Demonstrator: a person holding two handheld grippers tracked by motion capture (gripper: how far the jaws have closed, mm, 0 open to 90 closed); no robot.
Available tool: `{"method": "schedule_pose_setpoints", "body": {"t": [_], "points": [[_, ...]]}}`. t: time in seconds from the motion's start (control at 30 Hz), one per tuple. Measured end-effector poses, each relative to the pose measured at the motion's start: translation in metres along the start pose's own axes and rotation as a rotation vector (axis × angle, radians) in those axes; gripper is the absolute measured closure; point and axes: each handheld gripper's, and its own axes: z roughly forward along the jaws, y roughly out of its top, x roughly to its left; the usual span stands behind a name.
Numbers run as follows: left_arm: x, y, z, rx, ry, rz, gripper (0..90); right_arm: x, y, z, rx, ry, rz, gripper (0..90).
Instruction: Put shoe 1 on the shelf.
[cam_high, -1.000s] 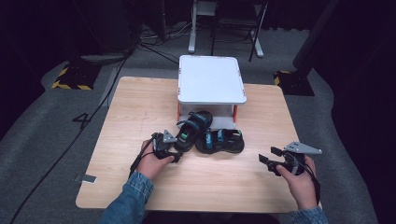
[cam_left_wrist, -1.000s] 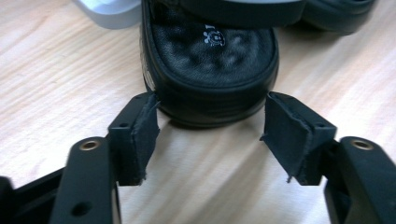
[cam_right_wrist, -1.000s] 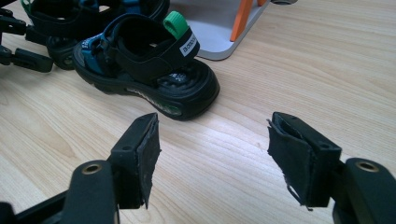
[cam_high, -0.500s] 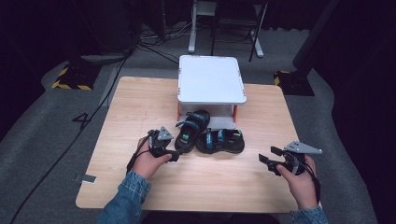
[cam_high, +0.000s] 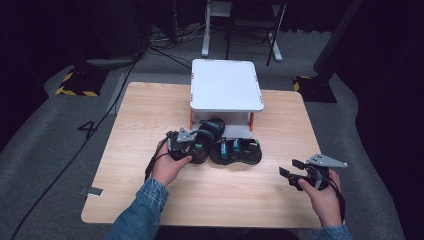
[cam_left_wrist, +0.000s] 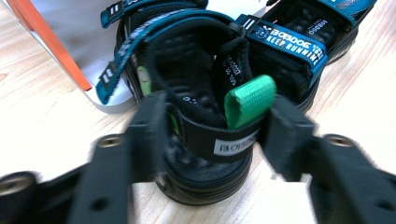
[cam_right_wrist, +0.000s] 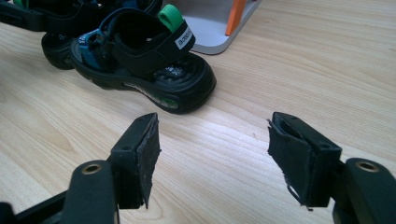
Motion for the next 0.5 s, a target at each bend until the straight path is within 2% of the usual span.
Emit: {"method": "schedule_pose_setpoints", "body": {"t": [0.07,0.1,0.13,0.2,0.27,0.33,0.5], "points": [[0.002,0.000,-0.002,0.007,0.010,-0.031,73.0,0.000,0.000,0.001,0.000,0.001,0.004,34.6],[0.003,0.000,-0.002,0.016,0.008,-0.052,77.6,0.000,0.000,0.002,0.000,0.002,0.000,34.6],[0.002,0.001,-0.003,0.021,0.015,-0.063,79.1,0.001,0.001,0.002,0.003,0.006,-0.004,34.6],[0.000,0.003,-0.002,0.019,0.025,-0.047,79.8,0.002,0.001,0.004,0.004,0.013,-0.007,34.6],[-0.002,0.006,-0.004,-0.012,0.046,-0.047,80.1,0.002,0.002,0.006,0.005,0.016,-0.009,34.6],[-0.003,0.010,-0.004,-0.054,0.056,-0.065,80.2,0.002,0.003,0.006,0.004,0.019,-0.008,34.7],[-0.002,0.024,0.005,-0.089,0.113,-0.085,80.0,0.001,0.004,0.006,-0.003,0.021,-0.009,34.7]]}}
